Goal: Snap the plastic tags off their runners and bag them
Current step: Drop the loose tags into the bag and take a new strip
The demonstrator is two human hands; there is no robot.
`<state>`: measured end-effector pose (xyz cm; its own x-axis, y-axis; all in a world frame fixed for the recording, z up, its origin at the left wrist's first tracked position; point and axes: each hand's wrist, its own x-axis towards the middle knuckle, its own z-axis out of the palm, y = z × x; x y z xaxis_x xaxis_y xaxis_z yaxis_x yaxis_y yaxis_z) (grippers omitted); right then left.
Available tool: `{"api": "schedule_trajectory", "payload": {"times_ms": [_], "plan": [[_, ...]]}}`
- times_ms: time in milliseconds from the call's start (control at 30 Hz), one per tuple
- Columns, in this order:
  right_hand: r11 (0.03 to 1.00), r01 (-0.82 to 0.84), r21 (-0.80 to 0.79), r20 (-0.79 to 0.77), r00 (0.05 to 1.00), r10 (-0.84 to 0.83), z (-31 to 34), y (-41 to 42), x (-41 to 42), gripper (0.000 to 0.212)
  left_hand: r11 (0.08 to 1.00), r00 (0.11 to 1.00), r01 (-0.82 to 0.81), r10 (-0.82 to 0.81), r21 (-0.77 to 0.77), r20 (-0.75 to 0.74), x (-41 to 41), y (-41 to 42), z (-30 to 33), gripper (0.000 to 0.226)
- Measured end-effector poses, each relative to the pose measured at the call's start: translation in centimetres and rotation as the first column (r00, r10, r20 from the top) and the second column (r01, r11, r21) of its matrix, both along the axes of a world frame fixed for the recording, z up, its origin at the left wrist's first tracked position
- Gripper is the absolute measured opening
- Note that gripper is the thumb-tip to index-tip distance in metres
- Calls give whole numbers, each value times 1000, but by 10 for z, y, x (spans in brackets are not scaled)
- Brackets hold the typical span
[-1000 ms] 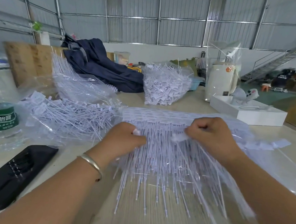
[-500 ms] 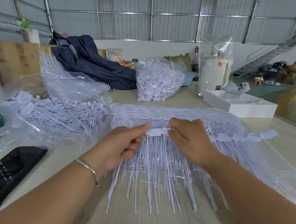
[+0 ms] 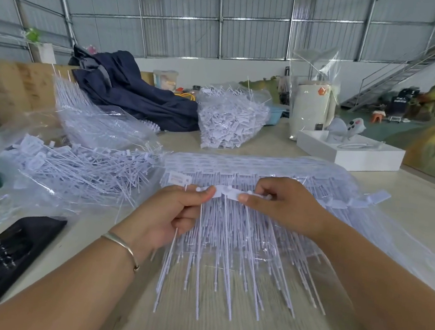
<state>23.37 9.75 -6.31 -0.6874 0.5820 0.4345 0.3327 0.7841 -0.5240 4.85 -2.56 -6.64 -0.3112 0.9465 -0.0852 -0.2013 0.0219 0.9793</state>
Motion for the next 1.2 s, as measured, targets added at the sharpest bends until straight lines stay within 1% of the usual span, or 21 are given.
{"api": "schedule_trajectory", "payload": {"times_ms": [67, 167, 267, 300, 367, 400, 467, 533, 600, 633, 667, 733, 800, 867, 933, 1000, 1100, 1200], "plan": [[994, -57, -97, -50, 997, 53, 2, -2, -1, 47, 999, 998, 32, -33, 24, 50, 0, -1, 1, 18], [953, -176, -248, -191, 973, 130, 8, -8, -1, 47, 993, 981, 75, -91, 96, 169, 1, -3, 4, 17], [873, -303, -381, -218, 948, 233, 10, -15, -4, 52, 972, 927, 159, -206, 171, 313, 13, -2, 4, 20], [833, -357, -423, -232, 931, 281, 9, -18, -6, 52, 960, 906, 205, -260, 192, 334, 19, -1, 4, 18], [767, -432, -474, -270, 901, 340, 6, -23, -10, 44, 942, 884, 269, -324, 200, 336, 26, 1, 2, 21], [759, -438, -482, -282, 898, 339, 5, -24, -12, 40, 940, 884, 280, -333, 197, 328, 26, 2, 1, 21], [772, -415, -481, -296, 906, 303, 5, -25, -13, 36, 941, 886, 281, -330, 188, 325, 23, 3, -1, 23], [811, -366, -456, -287, 923, 255, 7, -24, -11, 42, 947, 893, 263, -311, 183, 325, 17, 3, -2, 26], [846, -322, -425, -299, 932, 205, 10, -23, -10, 56, 952, 904, 230, -286, 202, 318, 12, 3, -3, 22], [858, -307, -412, -317, 931, 181, 11, -22, -9, 60, 957, 912, 204, -263, 207, 315, 10, 3, -3, 19], [874, -290, -391, -335, 929, 158, 11, -20, -8, 59, 964, 922, 175, -232, 199, 311, 7, 3, -2, 17], [922, -219, -318, -349, 932, 102, 11, -15, -7, 45, 977, 941, 136, -180, 166, 288, 3, 3, -2, 17], [965, -124, -233, -322, 946, 43, 10, -11, -6, 32, 986, 963, 103, -132, 131, 237, 0, 4, -3, 18], [979, -64, -196, -276, 961, 7, 7, -7, -6, 24, 994, 982, 62, -76, 89, 171, -1, 5, -5, 17], [983, -40, -180, -220, 975, 0, 4, -3, -5, 15, 999, 994, 28, -33, 45, 108, -3, 7, -8, 16], [990, -14, -143, -124, 992, -4, 1, -2, -6, 10, 1000, 998, -10, 10, -2, 64, -4, 8, -10, 12], [998, 62, -29, 53, 997, -60, -1, -4, -9, 14, 999, 998, -37, 39, -34, 41, -5, 8, -12, 12], [985, 131, 113, 150, 978, -147, -4, -9, -16, 22, 998, 996, -56, 58, -42, 61, -4, 8, -12, 14]]}}
